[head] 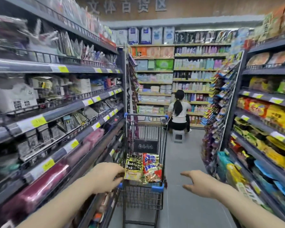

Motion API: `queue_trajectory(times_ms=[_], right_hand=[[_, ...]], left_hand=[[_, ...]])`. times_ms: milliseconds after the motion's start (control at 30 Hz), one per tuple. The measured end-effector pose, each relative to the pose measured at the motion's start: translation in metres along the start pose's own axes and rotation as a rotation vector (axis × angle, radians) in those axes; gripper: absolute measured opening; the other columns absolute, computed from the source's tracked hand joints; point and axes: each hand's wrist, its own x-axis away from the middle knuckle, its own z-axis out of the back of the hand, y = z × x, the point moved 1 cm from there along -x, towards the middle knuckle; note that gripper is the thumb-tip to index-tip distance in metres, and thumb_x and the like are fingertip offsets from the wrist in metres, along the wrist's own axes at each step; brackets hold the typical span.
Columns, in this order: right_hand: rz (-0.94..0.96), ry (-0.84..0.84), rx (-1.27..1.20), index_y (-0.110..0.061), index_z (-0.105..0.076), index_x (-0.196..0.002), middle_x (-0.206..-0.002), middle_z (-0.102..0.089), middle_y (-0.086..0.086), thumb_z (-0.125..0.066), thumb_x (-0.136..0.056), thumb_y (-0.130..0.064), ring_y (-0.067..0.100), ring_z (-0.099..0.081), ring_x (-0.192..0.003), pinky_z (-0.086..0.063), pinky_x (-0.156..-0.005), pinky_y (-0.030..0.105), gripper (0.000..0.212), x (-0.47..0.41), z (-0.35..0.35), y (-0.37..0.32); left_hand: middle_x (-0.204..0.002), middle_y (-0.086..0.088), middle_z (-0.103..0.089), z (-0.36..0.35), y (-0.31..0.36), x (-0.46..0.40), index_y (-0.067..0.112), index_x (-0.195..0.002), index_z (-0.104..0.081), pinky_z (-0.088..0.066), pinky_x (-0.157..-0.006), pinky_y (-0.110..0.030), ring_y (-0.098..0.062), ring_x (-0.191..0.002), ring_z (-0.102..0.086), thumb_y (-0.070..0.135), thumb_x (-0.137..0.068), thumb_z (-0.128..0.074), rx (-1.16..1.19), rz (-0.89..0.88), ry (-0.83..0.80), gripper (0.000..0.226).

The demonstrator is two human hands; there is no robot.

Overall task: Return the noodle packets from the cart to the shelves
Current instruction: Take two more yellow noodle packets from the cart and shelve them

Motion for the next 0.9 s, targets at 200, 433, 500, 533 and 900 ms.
queue_trajectory(times_ms=[200, 433, 500, 533, 900], right_hand=[[0.032, -0.005, -0.050, -0.023, -0.038, -0.143, -0.148, -0.042, -0.003, -0.050, -0.093, -0.038, 0.016, -0.039, -0.136, -0.035, -0.109, 0.034, 0.054, -0.071, 0.000, -0.036], [0.011, -0.040, -0.059, -0.022, -0.046, -0.137, -0.141, -0.050, -0.001, -0.050, -0.092, -0.036, 0.017, -0.049, -0.127, -0.041, -0.105, 0.034, 0.048, -0.140, 0.001, -0.041], [0.007, -0.047, -0.060, -0.022, -0.047, -0.136, -0.141, -0.051, -0.002, -0.051, -0.092, -0.036, 0.017, -0.050, -0.126, -0.041, -0.104, 0.034, 0.047, -0.162, 0.001, -0.037], [0.005, -0.053, -0.056, -0.022, -0.046, -0.137, -0.143, -0.049, -0.002, -0.051, -0.092, -0.036, 0.017, -0.049, -0.128, -0.040, -0.105, 0.034, 0.048, -0.174, 0.001, -0.035], [0.014, -0.034, -0.133, -0.015, -0.039, -0.143, -0.146, -0.045, 0.000, -0.053, -0.093, -0.033, 0.015, -0.045, -0.132, -0.035, -0.110, 0.028, 0.055, -0.332, 0.039, -0.002]], left_hand=[[-0.124, 0.005, -0.060, -0.022, -0.066, -0.029, 0.023, -0.120, -0.055, -0.045, -0.092, -0.031, -0.019, -0.114, -0.055, 0.040, -0.093, -0.037, 0.018, 0.027, -0.033, 0.037], [-0.122, 0.004, -0.060, -0.047, -0.107, -0.075, 0.022, -0.122, -0.054, -0.043, -0.091, -0.030, -0.019, -0.112, -0.056, 0.037, -0.093, -0.038, 0.060, 0.017, -0.056, 0.036], [-0.123, 0.003, -0.059, -0.055, -0.117, -0.093, 0.021, -0.120, -0.054, -0.042, -0.093, -0.031, -0.019, -0.114, -0.055, 0.037, -0.093, -0.038, 0.059, 0.015, -0.065, 0.035], [-0.125, 0.003, -0.059, -0.058, -0.121, -0.102, 0.021, -0.122, -0.053, -0.042, -0.094, -0.031, -0.019, -0.115, -0.054, 0.037, -0.093, -0.038, 0.058, 0.011, -0.068, 0.036], [-0.117, 0.000, -0.062, -0.085, -0.201, -0.250, 0.020, -0.116, -0.055, -0.048, -0.089, -0.036, -0.020, -0.106, -0.058, 0.037, -0.092, -0.038, 0.048, 0.010, -0.078, 0.034]])
